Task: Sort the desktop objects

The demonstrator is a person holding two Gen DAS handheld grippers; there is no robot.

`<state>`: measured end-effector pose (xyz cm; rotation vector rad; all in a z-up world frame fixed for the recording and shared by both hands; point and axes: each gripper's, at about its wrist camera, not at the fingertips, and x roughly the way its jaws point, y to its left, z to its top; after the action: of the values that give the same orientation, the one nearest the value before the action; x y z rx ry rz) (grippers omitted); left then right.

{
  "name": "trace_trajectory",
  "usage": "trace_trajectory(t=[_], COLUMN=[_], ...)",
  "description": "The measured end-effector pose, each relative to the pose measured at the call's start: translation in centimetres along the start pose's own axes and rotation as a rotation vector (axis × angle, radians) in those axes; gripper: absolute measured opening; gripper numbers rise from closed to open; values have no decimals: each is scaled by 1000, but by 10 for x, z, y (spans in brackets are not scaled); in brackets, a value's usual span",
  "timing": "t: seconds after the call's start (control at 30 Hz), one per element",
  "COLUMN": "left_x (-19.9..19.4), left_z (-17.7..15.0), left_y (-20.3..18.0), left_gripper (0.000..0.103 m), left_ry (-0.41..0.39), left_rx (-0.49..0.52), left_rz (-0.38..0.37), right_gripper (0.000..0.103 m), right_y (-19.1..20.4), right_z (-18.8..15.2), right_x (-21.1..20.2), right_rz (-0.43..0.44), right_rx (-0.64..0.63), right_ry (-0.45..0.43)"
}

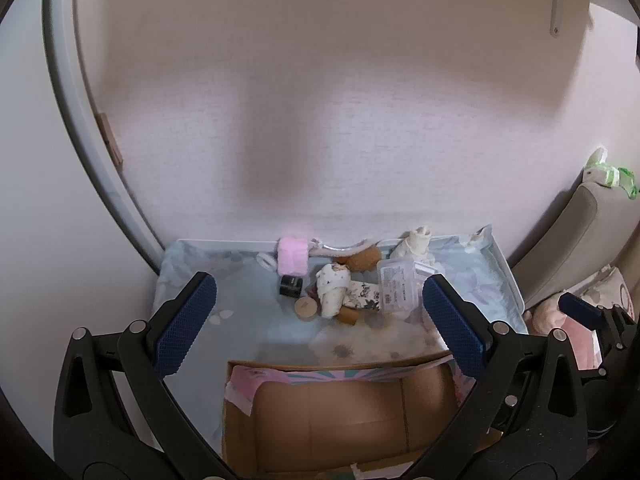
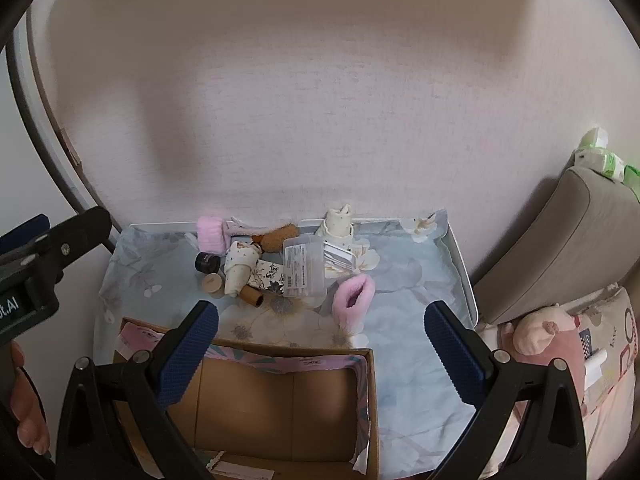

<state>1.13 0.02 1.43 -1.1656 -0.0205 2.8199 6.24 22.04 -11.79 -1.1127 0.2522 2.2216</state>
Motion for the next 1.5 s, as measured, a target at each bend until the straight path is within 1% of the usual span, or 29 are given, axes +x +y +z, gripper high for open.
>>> trace_trajectory(t=[0.3,0.57,1.17,1.4,1.5], left_x=[1,6,10,14,12], left_z=[0,1,-5,-7,-7], left_y=[-4,-9,-10,-7,1], left_gripper=[103,103,103,103,103], left_ry=[1,15,34,41,32], left_rx=[-2,-6,0,-14,-51], left_rz=[-10,-4,-3,-13,-21], right_gripper=[103,103,103,103,103], right_y=[3,-1,-5,-4,-3], right_z=[1,2,0,0,0], right_x=[-1,1,4,4,4], right_rz=[-12,8,18,12,9], right_rx=[-5,5,28,26,26], right_ry=[-4,1,11,9,7])
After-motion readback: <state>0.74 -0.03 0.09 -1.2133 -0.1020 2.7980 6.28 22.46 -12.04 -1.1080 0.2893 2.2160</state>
